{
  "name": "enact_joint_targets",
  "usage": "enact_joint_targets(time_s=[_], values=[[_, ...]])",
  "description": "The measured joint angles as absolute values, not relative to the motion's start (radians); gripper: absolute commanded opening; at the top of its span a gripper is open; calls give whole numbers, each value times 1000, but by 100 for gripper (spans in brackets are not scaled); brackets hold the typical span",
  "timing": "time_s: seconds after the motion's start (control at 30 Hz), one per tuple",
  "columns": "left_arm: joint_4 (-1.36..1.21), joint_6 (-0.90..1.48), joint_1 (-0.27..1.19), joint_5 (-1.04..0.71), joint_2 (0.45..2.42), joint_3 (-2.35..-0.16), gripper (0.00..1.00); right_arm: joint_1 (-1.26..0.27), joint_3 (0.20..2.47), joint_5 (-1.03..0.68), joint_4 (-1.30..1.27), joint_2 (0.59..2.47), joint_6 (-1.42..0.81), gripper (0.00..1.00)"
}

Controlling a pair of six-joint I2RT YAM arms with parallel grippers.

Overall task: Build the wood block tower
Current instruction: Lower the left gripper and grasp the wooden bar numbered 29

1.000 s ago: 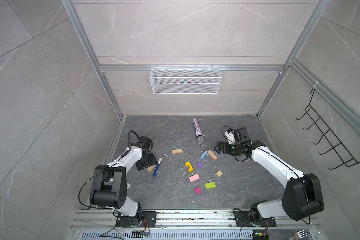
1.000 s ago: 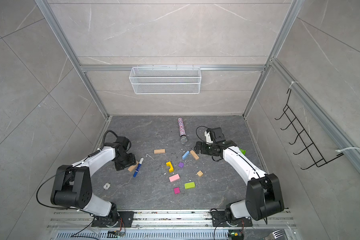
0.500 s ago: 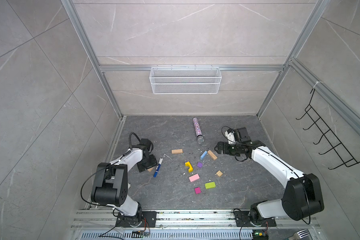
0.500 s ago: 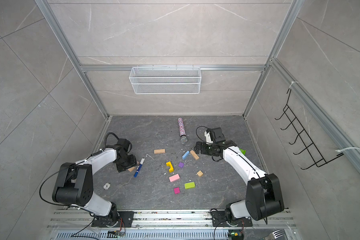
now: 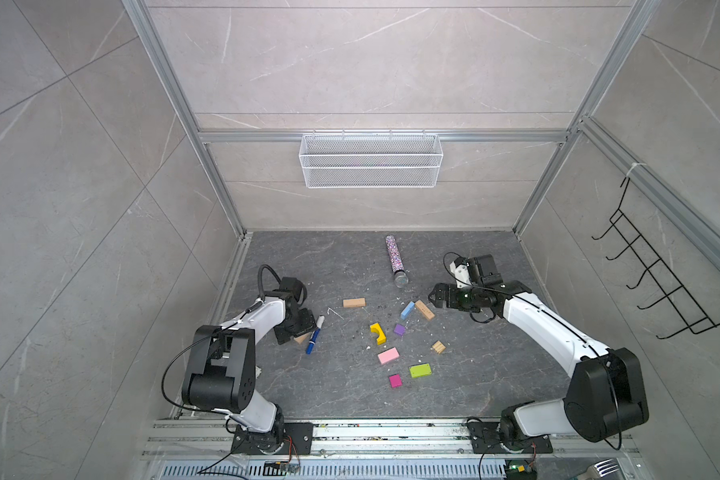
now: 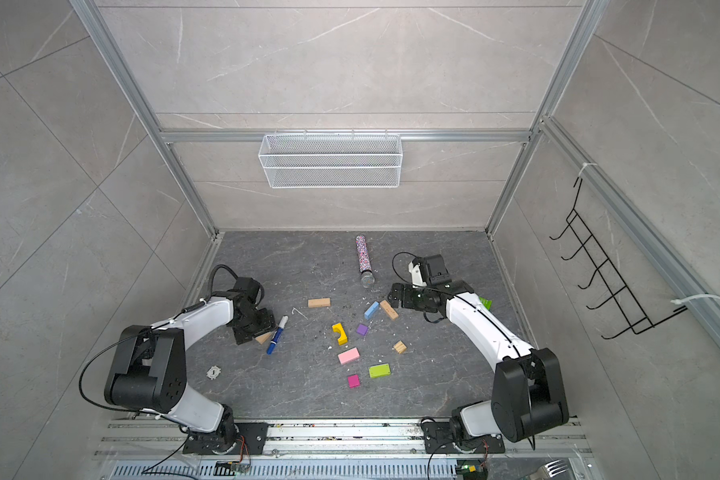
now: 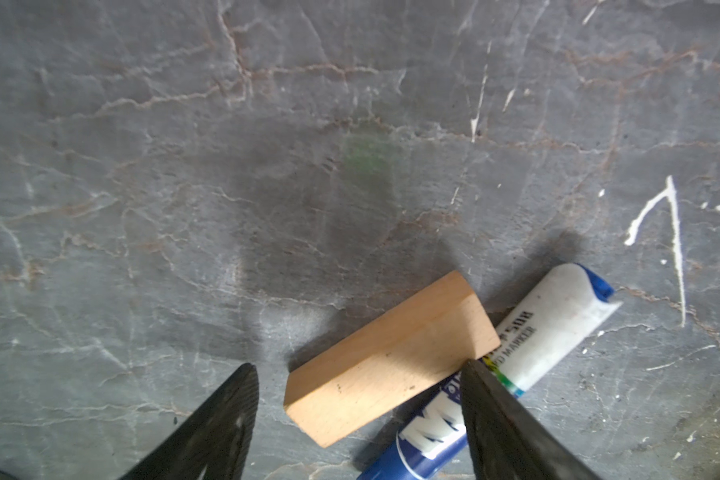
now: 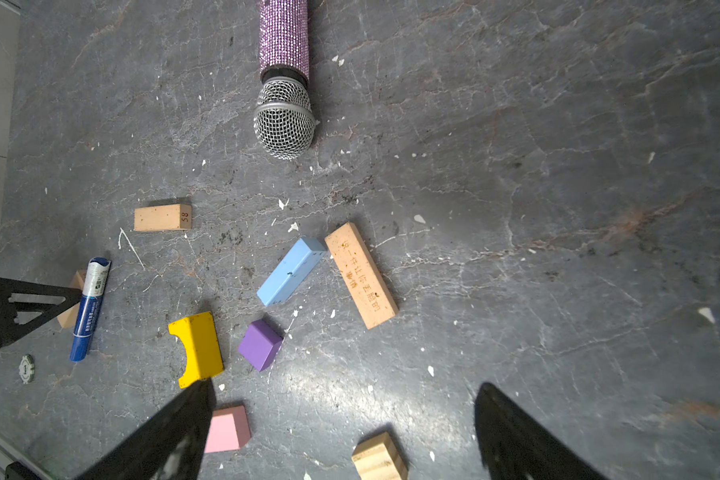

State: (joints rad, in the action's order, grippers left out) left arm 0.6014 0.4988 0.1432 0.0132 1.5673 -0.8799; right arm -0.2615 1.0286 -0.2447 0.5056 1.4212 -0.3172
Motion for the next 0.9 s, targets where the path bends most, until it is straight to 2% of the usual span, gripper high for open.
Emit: enact_joint_targets(time_s=[0.9], values=[[604,525,184,27,1608,-890,76,-262,1024,-303,506,1416,-317,99]])
